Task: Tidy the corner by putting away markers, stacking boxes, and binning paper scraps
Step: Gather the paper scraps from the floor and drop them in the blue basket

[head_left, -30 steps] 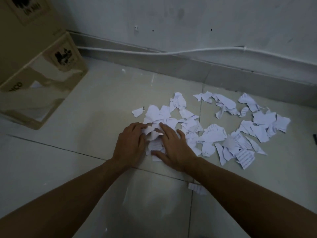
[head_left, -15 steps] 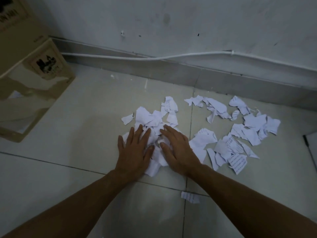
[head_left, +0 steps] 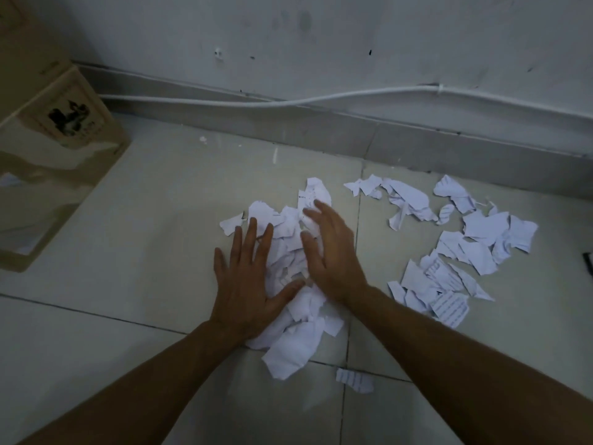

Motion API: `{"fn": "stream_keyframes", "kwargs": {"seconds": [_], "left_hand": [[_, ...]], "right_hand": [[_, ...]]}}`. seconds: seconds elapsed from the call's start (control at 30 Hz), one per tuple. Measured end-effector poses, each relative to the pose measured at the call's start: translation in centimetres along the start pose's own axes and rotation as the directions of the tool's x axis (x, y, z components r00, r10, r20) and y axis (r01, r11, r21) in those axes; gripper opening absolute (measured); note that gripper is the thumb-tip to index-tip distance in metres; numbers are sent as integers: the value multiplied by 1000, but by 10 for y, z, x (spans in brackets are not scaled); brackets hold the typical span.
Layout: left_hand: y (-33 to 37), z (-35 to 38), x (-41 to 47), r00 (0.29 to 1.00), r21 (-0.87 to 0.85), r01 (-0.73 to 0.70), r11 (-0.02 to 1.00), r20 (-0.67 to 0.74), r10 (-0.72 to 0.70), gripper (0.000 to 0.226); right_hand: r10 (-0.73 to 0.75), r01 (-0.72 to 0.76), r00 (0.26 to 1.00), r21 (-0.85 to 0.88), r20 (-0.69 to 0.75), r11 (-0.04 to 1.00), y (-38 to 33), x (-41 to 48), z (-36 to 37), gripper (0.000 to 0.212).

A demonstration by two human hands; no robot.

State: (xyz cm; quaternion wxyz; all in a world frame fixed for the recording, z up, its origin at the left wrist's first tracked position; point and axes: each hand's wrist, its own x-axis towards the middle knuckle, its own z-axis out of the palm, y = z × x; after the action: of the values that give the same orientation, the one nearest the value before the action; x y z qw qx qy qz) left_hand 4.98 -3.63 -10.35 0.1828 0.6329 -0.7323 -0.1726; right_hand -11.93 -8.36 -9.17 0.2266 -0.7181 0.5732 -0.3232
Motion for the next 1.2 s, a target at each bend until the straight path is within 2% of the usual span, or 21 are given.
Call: {"fn": "stream_keyframes", "kwargs": {"seconds": [0.07, 0.1, 0.17, 0.23, 0.3, 0.33, 0.43, 0.5, 0.63, 0.77, 0.87, 1.0, 1.13, 1.2], "left_hand": [[1, 1, 0, 998, 57, -33, 998, 52, 30, 113], [1, 3, 0, 995, 106, -45, 993, 95, 34, 121], [-2, 10, -1, 986, 221, -69, 973, 167, 32, 131], [-5, 15, -1, 985, 263, -69, 962, 169, 24, 128], [-9, 19, -1, 990, 248, -58, 967, 142, 23, 117], [-10, 21, -1, 991, 235, -54, 971, 128, 24, 110], [-13, 24, 1, 996, 192, -51, 980, 82, 36, 96], [-13, 23, 1, 998, 158, -52, 986, 43, 46, 89], [-11, 21, 1, 998, 166, -52, 985, 51, 44, 82], [-7, 19, 3, 997, 161, 2, 987, 75, -14, 81], [-6, 18, 4, 996, 114, 8, 993, 82, -18, 81], [-5, 14, 5, 997, -36, -55, 998, 51, 57, 74], [-5, 0, 13, 989, -261, -151, 953, -47, 143, 47], [-6, -6, 15, 988, -341, -148, 929, -98, 121, 42]], "right_hand": [[48, -49, 999, -53, -22, 997, 6, 32, -5, 50], [87, -86, 996, -89, 12, 992, 10, 47, -6, 52], [192, -171, 970, -141, 149, 975, 16, 70, -3, 54], [236, -177, 926, -212, 294, 961, 19, 75, 2, 56], [150, -59, 910, -238, 386, 969, 18, 64, 5, 58], [100, -19, 908, -198, 407, 980, 17, 56, 6, 61], [57, -35, 902, -60, 428, 998, 14, 33, -4, 68], [11, 18, 887, -57, 462, 998, 16, 18, -16, 74], [-80, 173, 827, -116, 557, 978, 22, -22, -34, 104], [-182, 282, 858, -144, 481, 949, 20, -62, -18, 118], [-211, 284, 909, -163, 359, 945, 19, -76, 3, 110], [-211, 241, 955, -131, 211, 962, 21, -65, 25, 96], [-150, 200, 959, -198, 240, 960, 24, -35, 30, 112], [-166, 228, 949, -220, 267, 949, 24, -18, 33, 111]]}}
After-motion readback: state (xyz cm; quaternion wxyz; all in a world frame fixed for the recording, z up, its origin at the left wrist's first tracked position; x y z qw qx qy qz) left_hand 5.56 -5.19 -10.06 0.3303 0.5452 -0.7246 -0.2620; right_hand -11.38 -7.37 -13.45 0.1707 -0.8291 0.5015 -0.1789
